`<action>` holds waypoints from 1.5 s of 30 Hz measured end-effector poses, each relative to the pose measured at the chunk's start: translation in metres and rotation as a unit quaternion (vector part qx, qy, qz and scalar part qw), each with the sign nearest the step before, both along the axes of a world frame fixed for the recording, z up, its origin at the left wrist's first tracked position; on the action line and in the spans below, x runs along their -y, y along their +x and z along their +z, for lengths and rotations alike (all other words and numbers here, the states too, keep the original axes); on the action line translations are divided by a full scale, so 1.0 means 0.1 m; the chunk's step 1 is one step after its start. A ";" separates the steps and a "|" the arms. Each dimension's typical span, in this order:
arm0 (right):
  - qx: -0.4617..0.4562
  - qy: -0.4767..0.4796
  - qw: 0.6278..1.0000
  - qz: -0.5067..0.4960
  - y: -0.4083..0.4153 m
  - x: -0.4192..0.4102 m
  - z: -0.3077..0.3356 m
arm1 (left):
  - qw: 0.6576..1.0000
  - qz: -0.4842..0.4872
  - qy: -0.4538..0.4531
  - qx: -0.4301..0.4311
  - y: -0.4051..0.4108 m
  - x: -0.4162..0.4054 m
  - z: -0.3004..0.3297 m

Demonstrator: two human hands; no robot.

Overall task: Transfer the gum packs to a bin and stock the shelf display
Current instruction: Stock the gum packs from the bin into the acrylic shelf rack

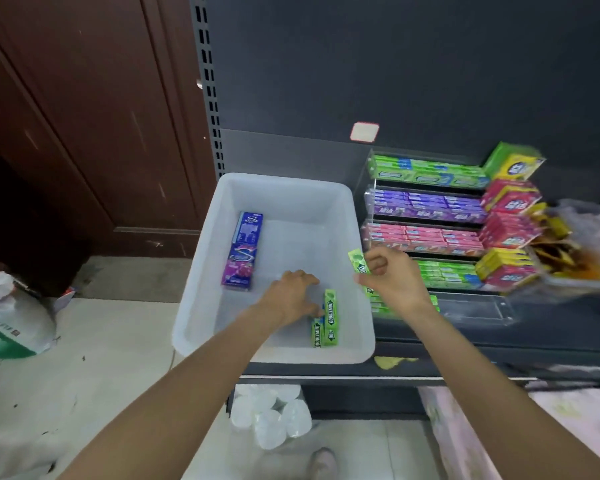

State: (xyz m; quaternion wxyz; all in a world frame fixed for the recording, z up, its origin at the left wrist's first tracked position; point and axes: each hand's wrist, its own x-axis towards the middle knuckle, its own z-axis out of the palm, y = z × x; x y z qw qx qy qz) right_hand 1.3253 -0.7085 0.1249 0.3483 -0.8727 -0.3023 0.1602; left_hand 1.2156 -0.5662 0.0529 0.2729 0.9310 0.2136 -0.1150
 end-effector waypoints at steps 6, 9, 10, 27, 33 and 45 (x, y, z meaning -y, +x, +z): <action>-0.065 0.033 0.997 -0.036 0.15 0.12 -0.13 | 0.998 -0.051 0.002 -0.038 0.28 0.13 -0.17; -0.100 0.062 0.992 -0.047 0.18 0.14 -0.15 | 0.999 -0.030 0.001 -0.023 0.34 0.15 -0.16; -0.109 0.066 0.990 -0.053 0.19 0.15 -0.16 | 1.000 -0.007 -0.027 -0.008 0.35 0.15 -0.15; -0.189 0.166 0.962 -0.110 0.72 1.06 -0.06 | 0.914 0.115 -0.154 0.357 0.72 0.98 0.71; -0.189 0.163 0.962 -0.111 1.26 1.64 -0.32 | 0.913 0.178 -0.154 0.332 1.11 1.52 0.55; -0.099 0.104 0.990 -0.007 1.61 1.97 -0.77 | 0.888 0.302 -0.130 0.322 1.27 2.01 0.31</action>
